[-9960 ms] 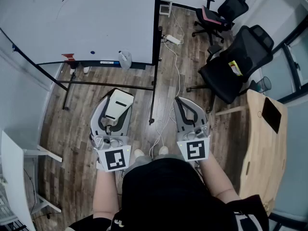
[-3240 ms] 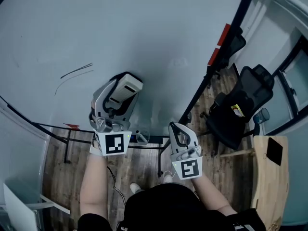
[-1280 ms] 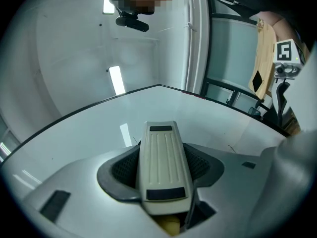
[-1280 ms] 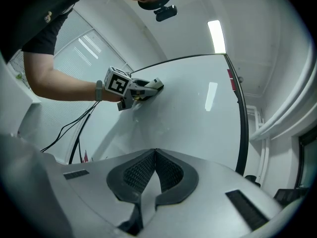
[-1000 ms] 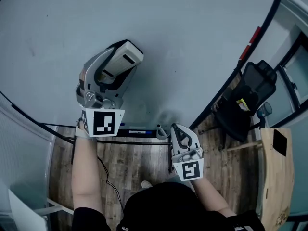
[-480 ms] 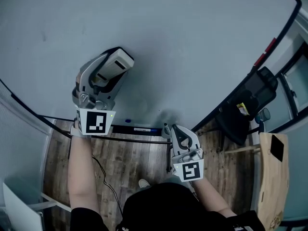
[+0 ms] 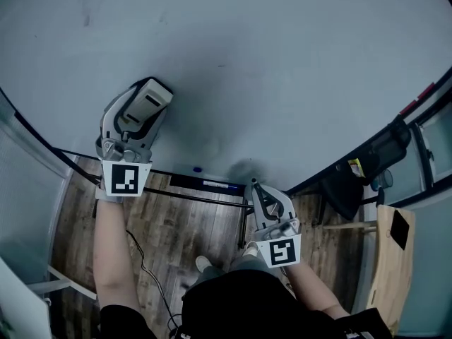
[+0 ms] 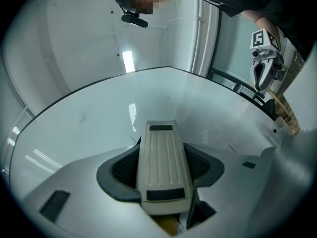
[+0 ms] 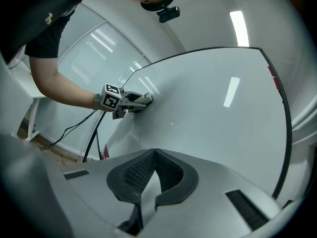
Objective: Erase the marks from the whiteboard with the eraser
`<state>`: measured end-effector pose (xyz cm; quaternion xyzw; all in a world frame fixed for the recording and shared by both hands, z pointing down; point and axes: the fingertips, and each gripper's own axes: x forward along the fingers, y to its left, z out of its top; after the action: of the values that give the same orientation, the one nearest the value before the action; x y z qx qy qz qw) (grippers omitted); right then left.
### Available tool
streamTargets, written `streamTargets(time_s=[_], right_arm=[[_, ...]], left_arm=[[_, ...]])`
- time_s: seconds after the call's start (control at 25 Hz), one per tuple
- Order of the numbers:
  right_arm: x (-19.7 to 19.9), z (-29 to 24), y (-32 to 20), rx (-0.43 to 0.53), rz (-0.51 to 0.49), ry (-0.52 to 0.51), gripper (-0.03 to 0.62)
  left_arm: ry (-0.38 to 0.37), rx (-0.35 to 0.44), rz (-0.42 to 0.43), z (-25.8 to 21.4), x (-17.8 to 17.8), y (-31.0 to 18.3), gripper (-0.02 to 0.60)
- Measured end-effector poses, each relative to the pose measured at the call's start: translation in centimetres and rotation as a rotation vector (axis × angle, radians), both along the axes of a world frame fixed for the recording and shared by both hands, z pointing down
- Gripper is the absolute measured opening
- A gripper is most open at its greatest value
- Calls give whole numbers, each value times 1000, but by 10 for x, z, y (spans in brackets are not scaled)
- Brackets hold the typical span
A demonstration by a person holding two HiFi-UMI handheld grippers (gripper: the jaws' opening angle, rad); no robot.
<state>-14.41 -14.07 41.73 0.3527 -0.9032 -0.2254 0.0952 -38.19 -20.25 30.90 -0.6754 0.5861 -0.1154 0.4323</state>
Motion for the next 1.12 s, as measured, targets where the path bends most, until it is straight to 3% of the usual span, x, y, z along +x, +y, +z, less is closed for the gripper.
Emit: streamTargets(time_s=[0.16, 0.32, 0.48, 0.6, 0.84, 1.0, 1.12], right_arm=[[-11, 3, 3, -5, -20, -24, 28], [-11, 21, 6, -25, -22, 130, 28], [-11, 9, 6, -20, -17, 13, 29], [-3, 19, 7, -21, -10, 134, 28], [6, 21, 6, -25, -5, 167, 29], [11, 20, 5, -29, -5, 151, 28], [12, 7, 5, -17, -11, 30, 29]], left_arm=[[36, -24, -30, 21, -19, 3, 267], [43, -41, -50, 35, -27, 4, 267], [50, -57, -60, 37, -27, 3, 267], [36, -57, -75, 34, -24, 3, 267], [13, -67, -89, 29, -19, 3, 266], [26, -85, -37, 20, -3, 3, 267], [22, -79, -43, 4, 15, 0, 267]])
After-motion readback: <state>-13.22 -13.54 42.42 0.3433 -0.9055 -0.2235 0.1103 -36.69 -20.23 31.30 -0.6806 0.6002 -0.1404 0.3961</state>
